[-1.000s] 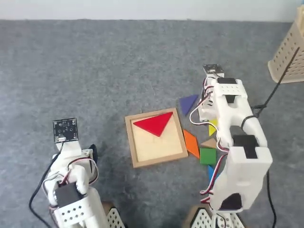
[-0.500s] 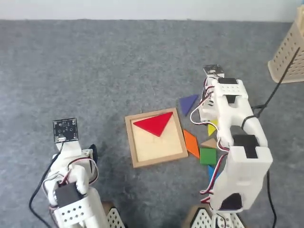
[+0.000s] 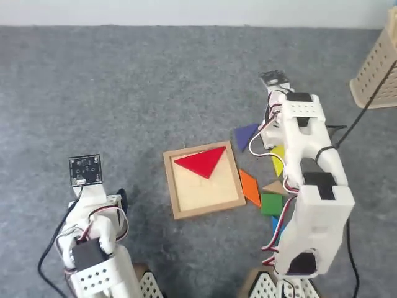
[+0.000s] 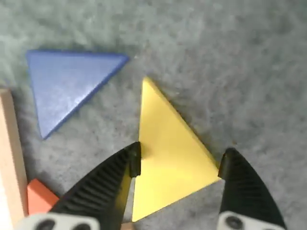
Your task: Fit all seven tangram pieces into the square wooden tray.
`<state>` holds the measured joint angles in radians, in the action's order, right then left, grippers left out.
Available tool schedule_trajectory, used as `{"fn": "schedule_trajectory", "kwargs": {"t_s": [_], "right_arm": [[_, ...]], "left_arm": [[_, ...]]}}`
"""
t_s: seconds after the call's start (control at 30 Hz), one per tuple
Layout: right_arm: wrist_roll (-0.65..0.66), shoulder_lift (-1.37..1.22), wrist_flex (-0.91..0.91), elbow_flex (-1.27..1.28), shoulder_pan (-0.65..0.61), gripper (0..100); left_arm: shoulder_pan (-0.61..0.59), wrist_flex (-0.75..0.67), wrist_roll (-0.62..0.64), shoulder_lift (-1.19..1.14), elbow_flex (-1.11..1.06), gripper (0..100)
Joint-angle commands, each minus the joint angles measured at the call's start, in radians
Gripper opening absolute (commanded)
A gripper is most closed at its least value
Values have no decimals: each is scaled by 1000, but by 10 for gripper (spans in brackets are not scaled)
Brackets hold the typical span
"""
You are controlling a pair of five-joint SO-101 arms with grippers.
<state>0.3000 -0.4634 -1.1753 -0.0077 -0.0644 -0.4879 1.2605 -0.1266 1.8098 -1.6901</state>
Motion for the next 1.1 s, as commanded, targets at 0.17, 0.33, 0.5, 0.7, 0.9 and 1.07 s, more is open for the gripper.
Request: {"fn": "schedule_trajectory", "kwargs": {"t_s": [0.17,0.33,0.5,0.7,0.9,1.07], "right_arm": [[40,-10,35,-52,33,253],[32,-10,-10,-46,51,253],[-12,36,-36,-69,119,303],[-17,33,-88,-69,128,361],[-15,-7,-104,-69,131,359],[-14,-65,-102,-75,128,357]], "left_arm": [[6,3,9,12,5,225],[6,3,9,12,5,225],[6,3,9,12,5,225],[6,3,9,12,5,225],[6,3,9,12,5,225],[6,3,9,12,5,225]]}}
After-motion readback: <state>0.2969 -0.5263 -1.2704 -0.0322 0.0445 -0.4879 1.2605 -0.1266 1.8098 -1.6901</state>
